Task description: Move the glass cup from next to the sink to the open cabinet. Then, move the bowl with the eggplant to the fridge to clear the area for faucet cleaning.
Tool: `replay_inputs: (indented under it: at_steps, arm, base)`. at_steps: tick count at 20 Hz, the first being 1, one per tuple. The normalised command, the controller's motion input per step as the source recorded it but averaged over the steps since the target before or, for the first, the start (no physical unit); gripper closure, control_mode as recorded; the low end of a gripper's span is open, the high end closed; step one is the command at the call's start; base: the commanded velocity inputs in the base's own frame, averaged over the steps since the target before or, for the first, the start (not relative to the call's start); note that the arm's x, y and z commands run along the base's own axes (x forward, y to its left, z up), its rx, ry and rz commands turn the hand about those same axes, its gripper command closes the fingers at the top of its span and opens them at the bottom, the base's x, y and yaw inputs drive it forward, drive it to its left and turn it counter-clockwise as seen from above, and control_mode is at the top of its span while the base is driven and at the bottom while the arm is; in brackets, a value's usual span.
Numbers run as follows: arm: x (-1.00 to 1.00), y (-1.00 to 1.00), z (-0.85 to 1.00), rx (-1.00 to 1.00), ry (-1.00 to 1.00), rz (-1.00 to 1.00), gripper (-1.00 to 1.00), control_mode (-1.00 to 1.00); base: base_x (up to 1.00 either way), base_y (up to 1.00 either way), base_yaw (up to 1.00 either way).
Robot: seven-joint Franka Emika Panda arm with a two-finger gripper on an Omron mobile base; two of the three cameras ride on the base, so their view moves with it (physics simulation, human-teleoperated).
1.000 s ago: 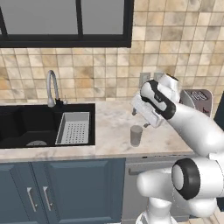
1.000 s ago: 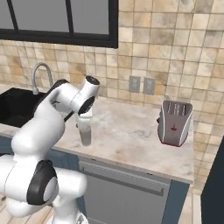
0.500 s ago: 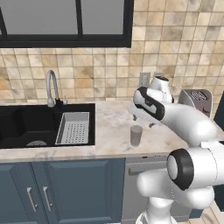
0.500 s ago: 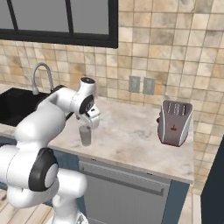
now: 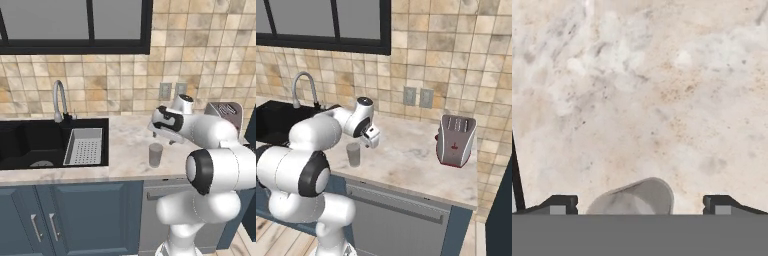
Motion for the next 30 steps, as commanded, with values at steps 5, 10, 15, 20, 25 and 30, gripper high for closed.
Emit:
replay_inputs:
  at_steps: [5,10,15,20,25,30]
  arm:
    - [0.02,0.0,-0.17,-0.02,0.13,0.02,-1.0,-1.0]
    - [0.0,-0.03,-0.51,-0.05,0.06,0.09,-1.0,-1.0]
    - [0.0,0.0,-0.37,-0.03,0.01,0.08,-1.0,-1.0]
    - [0.0,-0.01,-0.19,-0.04,0.0,0.05,-1.0,-1.0]
    - [0.0,-0.02,0.05,0.0,-0.05,0.0,-1.0,-1.0]
    - [0.0,-0.02,0.38,0.0,-0.08,0.0,-1.0,-1.0]
  base:
    - [0.0,0.0,0.0]
    - [0.0,0.0,0.0]
    - [0.0,0.0,0.0]
    - [0.0,0.0,0.0]
    - [0.0,0.0,0.0]
    - [0.0,0.0,0.0]
